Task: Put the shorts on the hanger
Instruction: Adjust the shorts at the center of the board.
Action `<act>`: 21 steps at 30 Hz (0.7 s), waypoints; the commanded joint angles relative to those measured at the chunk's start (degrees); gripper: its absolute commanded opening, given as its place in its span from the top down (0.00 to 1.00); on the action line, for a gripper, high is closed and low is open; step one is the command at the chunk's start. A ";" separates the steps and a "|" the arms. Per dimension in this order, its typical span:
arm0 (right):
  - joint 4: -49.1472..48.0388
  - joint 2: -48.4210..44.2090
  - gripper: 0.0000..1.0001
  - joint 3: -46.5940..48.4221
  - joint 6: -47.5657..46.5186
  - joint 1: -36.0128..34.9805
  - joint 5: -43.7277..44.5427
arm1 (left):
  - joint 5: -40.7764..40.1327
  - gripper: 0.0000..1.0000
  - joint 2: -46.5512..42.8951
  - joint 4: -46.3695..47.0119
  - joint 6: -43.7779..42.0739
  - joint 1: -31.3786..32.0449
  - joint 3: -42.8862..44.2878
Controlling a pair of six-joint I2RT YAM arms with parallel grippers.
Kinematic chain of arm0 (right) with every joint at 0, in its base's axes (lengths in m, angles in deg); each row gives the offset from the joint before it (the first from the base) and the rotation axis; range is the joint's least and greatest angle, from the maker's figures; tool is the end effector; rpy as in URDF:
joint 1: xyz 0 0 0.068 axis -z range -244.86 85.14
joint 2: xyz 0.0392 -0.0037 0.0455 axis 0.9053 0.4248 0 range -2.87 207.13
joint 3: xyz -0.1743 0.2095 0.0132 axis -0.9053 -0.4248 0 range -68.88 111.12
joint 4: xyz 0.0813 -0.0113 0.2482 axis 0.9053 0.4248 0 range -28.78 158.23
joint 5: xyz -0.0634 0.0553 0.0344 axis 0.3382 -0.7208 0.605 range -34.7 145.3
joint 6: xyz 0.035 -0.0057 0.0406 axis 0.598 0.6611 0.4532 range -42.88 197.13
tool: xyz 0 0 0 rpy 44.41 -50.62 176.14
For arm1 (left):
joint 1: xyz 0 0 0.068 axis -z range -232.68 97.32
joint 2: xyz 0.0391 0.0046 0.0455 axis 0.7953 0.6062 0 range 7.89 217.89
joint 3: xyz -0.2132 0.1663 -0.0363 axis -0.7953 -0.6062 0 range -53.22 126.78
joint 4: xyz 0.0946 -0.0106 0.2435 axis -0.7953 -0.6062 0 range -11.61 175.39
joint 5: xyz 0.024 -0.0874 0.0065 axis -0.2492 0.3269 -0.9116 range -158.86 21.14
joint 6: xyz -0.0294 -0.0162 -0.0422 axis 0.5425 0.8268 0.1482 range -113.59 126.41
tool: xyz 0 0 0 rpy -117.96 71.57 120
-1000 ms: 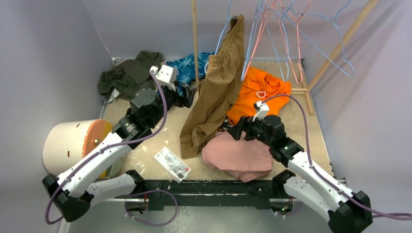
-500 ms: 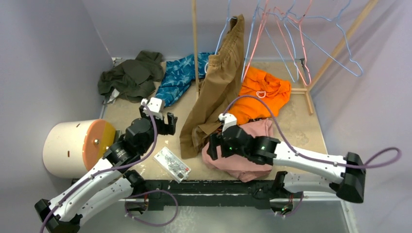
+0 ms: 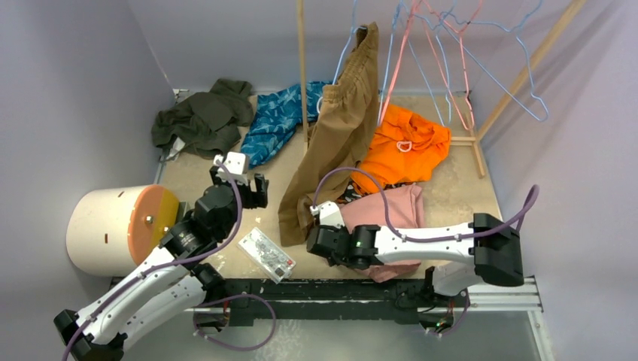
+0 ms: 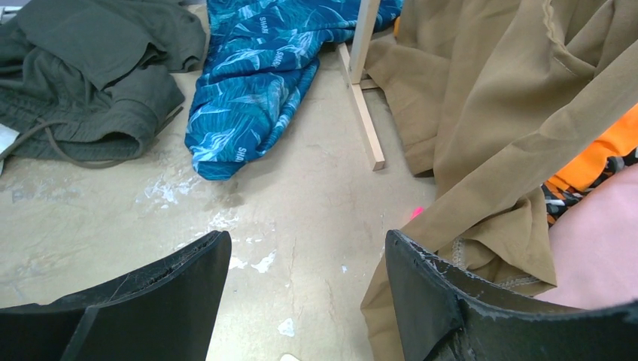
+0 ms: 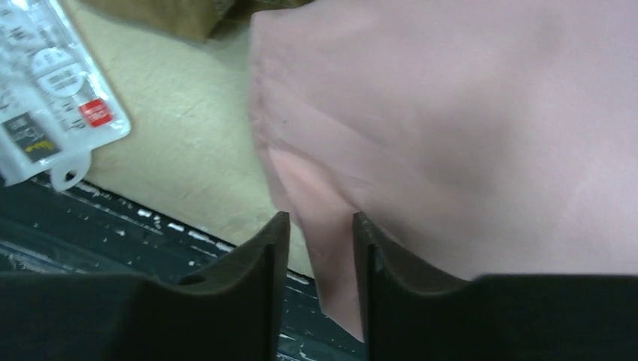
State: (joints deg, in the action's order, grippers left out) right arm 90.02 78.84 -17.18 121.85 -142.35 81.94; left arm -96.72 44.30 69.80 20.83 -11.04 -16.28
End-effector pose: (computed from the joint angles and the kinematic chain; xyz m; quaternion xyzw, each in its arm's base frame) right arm 0.0759 0.2688 0.2137 -0.2050 0.9167 0.1219 0.3207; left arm 0.1260 -0.0897 0.3051 0.0389 0.7831 -0.1089 0.6110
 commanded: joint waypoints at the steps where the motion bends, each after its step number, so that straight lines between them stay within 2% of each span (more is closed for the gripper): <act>1: 6.04 -1.43 0.77 5.69 3.47 -0.20 9.10 | -2.52 0.26 -0.29 1.12 0.56 -0.16 0.05; 2: 6.76 -2.78 0.97 7.86 2.72 -0.20 10.56 | -2.87 0.26 -0.35 1.06 0.61 -0.16 0.05; 3: 7.10 -4.53 1.00 9.26 1.82 -0.27 12.74 | -3.12 0.26 -0.42 0.97 0.60 -0.21 0.05; 5: 5.64 -10.12 1.00 15.17 -2.64 -0.49 15.78 | -3.76 0.26 -0.70 0.96 0.60 -0.15 0.05; 7: 0.16 -15.56 1.00 21.14 -11.91 -0.64 17.45 | -4.65 0.26 -0.92 1.09 0.66 -0.16 0.10; 9: -9.68 -20.74 1.00 25.59 -22.00 -0.64 15.75 | -5.57 0.26 -1.39 1.19 0.70 -0.16 0.10; 12: -23.48 -26.33 1.00 28.98 -31.89 -0.64 9.44 | -7.21 0.27 -2.22 1.19 1.08 -0.18 0.10; 15: -29.37 -27.41 1.00 32.17 -36.97 -0.64 4.23 | -9.58 0.27 -3.51 1.32 1.12 -0.21 -0.11; 18: -31.06 -26.01 1.00 33.83 -39.66 -0.64 3.36 | -13.46 0.27 -4.89 1.43 1.27 -0.16 -0.33; 21: -32.72 -22.93 1.00 37.98 -42.52 -0.64 -1.11 | -17.73 0.26 -6.16 1.89 1.40 -0.22 -0.69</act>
State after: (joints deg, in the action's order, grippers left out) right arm 62.74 49.16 17.90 87.43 -142.60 87.64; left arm -107.32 39.88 69.82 21.02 -11.04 -16.43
